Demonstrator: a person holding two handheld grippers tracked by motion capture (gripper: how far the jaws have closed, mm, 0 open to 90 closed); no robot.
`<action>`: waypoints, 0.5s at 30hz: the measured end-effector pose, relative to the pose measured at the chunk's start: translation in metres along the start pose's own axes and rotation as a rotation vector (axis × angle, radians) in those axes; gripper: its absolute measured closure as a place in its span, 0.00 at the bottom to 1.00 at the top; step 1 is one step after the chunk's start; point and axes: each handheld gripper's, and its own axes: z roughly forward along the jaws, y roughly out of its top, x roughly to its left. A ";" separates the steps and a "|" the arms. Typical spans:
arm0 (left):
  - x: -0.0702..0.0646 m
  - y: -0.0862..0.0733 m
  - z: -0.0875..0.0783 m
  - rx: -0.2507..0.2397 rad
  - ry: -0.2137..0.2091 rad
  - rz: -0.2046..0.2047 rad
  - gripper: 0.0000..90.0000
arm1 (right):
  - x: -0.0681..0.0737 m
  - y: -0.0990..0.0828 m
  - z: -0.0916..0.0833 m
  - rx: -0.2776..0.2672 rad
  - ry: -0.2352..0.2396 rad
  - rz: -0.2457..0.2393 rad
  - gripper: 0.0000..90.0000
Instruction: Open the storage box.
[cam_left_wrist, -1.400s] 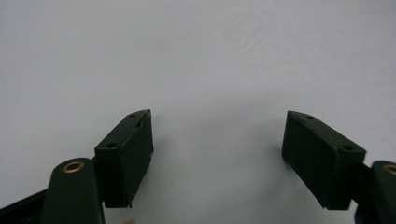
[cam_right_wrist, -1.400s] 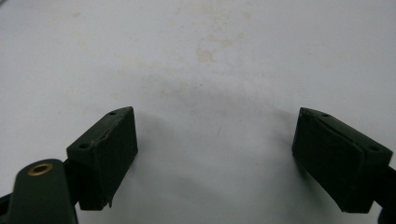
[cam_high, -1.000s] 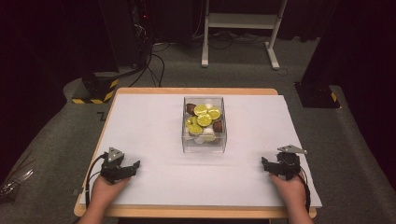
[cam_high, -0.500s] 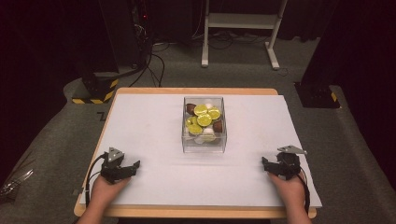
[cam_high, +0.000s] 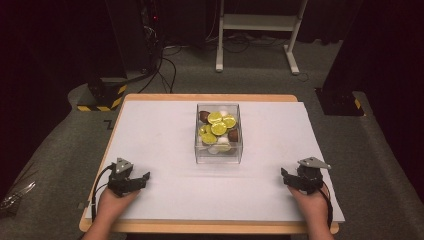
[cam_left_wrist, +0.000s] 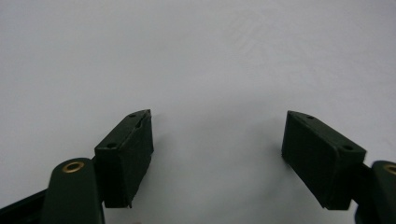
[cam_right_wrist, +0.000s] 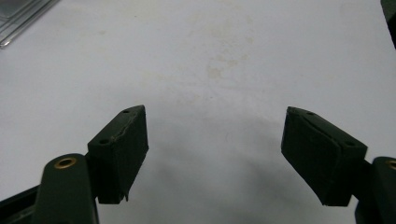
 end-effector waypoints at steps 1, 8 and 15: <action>0.000 0.000 0.000 0.000 0.000 0.000 0.28 | 0.001 0.000 -0.001 -0.004 0.003 0.000 0.27; 0.000 0.000 0.000 0.000 0.000 0.000 0.28 | 0.008 0.001 -0.008 -0.026 0.013 0.002 0.30; 0.000 0.000 0.000 -0.001 0.000 -0.001 0.28 | 0.017 0.003 -0.013 -0.041 0.013 -0.013 0.33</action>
